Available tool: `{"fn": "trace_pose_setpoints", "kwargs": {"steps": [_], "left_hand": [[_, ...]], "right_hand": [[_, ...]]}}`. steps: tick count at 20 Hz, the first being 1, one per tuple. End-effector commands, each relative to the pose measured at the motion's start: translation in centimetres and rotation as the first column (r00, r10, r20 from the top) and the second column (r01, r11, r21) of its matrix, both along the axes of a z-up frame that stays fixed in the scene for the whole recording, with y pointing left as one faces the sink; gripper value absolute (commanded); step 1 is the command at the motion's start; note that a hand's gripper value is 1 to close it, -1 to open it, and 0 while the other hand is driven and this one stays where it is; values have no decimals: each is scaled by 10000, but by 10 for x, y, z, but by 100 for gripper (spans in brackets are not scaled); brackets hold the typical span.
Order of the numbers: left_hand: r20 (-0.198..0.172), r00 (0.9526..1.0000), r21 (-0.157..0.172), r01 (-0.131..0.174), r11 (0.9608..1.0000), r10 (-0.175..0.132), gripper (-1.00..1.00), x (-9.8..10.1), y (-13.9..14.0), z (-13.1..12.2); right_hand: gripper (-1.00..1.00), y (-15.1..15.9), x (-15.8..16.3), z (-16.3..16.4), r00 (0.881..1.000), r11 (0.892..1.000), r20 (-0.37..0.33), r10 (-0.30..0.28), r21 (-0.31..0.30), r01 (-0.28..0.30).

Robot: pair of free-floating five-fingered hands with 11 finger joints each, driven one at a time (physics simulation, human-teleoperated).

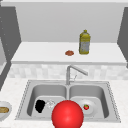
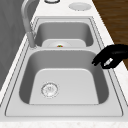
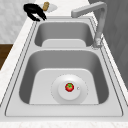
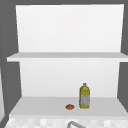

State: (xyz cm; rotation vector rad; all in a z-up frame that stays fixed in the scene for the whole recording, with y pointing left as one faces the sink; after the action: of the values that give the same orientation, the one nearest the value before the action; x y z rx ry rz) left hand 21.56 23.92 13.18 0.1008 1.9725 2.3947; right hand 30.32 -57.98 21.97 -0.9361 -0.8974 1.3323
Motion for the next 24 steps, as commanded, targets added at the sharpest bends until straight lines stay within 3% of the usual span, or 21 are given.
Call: {"fn": "trace_pose_setpoints", "kwargs": {"steps": [1, 24], "left_hand": [[0, 10000, 0, 0, 10000, 0, 0, 0, 0, 0], [0, 10000, 0, 0, 10000, 0, 0, 0, 0, 0]], "right_hand": [[100, 30, -5, 6, 10000, 10000, 0, 39, 0, -39], [100, 218, 3, -12, 10000, 10000, 38, -4, -91, 5]]}}
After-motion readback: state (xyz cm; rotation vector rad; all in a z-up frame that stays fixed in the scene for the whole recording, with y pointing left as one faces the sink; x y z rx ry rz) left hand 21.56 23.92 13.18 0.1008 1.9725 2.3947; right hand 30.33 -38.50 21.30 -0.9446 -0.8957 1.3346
